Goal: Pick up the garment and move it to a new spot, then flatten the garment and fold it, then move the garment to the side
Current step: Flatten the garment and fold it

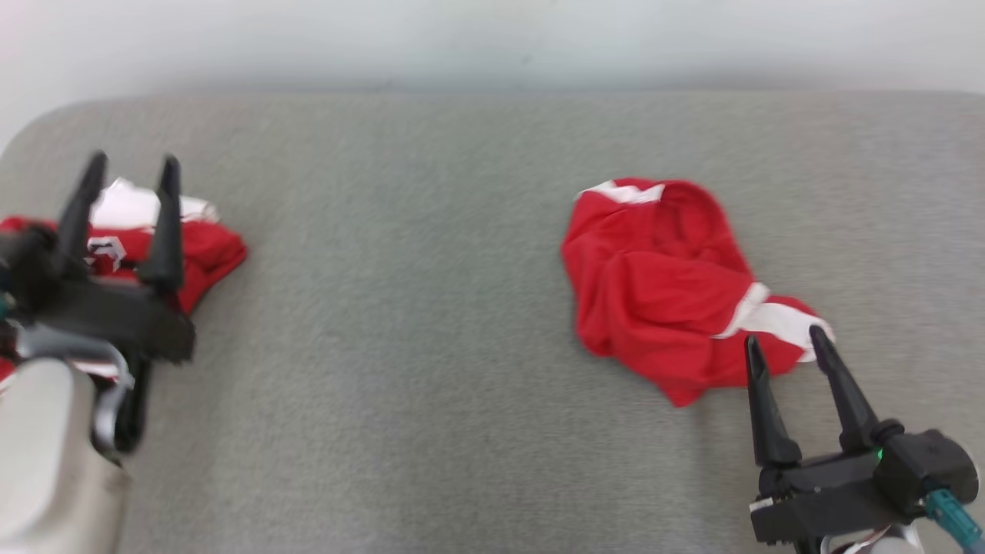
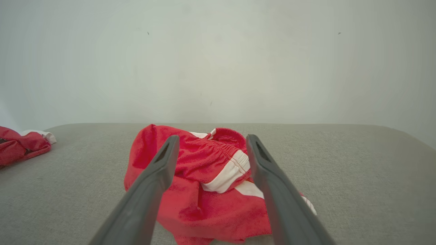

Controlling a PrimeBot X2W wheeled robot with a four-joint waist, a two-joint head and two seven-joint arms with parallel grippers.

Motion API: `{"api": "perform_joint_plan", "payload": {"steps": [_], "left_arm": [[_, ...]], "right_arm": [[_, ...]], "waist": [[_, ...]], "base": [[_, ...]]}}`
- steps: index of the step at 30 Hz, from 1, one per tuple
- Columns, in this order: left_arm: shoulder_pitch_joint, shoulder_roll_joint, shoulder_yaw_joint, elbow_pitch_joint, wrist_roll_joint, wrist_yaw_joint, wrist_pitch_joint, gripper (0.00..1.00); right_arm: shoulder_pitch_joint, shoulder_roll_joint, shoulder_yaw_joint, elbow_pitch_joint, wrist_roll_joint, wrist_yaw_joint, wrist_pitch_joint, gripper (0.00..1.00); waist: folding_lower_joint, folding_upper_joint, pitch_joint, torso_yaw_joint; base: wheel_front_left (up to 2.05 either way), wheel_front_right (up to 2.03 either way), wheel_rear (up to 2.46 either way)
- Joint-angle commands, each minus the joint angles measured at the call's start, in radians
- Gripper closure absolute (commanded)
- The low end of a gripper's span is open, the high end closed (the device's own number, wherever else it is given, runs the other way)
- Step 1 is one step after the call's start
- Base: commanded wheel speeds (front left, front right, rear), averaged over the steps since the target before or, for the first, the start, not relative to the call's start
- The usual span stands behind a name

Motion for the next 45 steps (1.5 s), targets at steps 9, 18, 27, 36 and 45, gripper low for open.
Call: {"api": "perform_joint_plan", "payload": {"steps": [9,18,27,36,45], "left_arm": [[0.277,-0.088,0.076,-0.14,0.083,-0.007,-0.001,0.0],[0.551,-0.137,0.149,-0.269,0.119,-0.013,-0.001,0.0],[0.704,-0.209,0.202,-0.361,0.148,-0.015,-0.001,0.0],[0.715,-0.25,0.195,-0.363,0.193,-0.029,-0.001,0.0],[0.712,-0.275,0.191,-0.349,0.211,-0.032,-0.001,0.0]], "right_arm": [[0.062,0.006,0.008,0.048,0.02,-0.002,-0.008,0.0],[0.095,0.003,0.0,0.071,0.031,-0.002,-0.009,0.0],[0.123,0.009,-0.006,0.083,0.04,-0.002,-0.008,0.0],[0.129,0.018,0.005,0.103,0.051,-0.002,-0.008,0.0],[0.121,0.029,0.018,0.133,0.056,-0.002,-0.008,0.0]], "waist": [[0.0002,0.0,-0.167,-0.131],[0.0002,0.0,-0.212,-0.12],[0.0002,0.0,-0.22,-0.086],[0.0002,0.0,-0.212,-0.062],[0.0002,0.0,-0.205,-0.062]], "base": [[0.0,0.0,0.0],[0.0,0.0,0.0],[0.0,0.0,0.0],[0.0,0.0,0.0],[0.0,0.0,0.0]]}}
